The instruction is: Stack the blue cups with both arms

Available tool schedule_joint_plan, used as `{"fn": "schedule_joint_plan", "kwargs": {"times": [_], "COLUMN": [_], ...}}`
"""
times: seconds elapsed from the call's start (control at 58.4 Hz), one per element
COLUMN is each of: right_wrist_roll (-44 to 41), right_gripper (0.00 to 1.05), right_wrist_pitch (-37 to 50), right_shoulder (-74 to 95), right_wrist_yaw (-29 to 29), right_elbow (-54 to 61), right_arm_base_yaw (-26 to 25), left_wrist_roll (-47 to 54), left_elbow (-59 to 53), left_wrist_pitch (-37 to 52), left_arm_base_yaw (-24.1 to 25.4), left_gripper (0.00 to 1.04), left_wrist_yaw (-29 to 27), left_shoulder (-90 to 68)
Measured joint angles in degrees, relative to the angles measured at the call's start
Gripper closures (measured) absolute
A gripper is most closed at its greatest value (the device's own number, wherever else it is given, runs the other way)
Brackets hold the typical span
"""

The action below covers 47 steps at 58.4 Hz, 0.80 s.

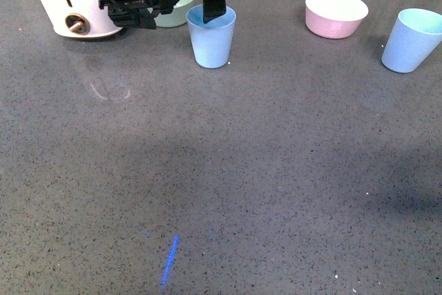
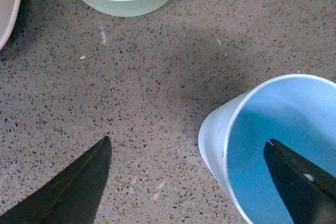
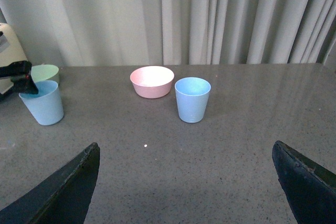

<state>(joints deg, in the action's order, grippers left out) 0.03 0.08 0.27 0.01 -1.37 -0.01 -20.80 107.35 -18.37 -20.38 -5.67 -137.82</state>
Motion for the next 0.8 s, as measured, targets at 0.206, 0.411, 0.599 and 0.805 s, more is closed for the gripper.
{"fn": "schedule_joint_plan", "kwargs": {"times": [0.206, 0.411, 0.599, 0.805], "right_wrist_roll": [0.0, 0.0, 0.0, 0.0], "right_gripper": [0.09, 0.09, 0.09, 0.09], "right_wrist_pitch": [0.0, 0.0, 0.0, 0.0], "right_shoulder": [0.0, 0.0, 0.0, 0.0], "right_wrist_yaw": [0.0, 0.0, 0.0, 0.0], "right_elbow": [0.0, 0.0, 0.0, 0.0], "right_arm_base_yaw": [0.0, 0.0, 0.0, 0.0], "left_wrist_roll": [-1.7, -2.9, -3.5, -3.9], "left_elbow": [2.5, 6.1, 6.5, 3.3], "left_wrist_pitch": [-1.3, -5.0, -6.8, -7.6], "left_arm_base_yaw": [-0.7, -1.4, -1.9, -3.4], "left_gripper": [0.56, 0.88, 1.03, 1.03], "left_wrist_yaw": [0.0, -0.1, 1.0, 3.6], "left_shoulder": [-1.4, -2.1, -2.0, 0.5]}}
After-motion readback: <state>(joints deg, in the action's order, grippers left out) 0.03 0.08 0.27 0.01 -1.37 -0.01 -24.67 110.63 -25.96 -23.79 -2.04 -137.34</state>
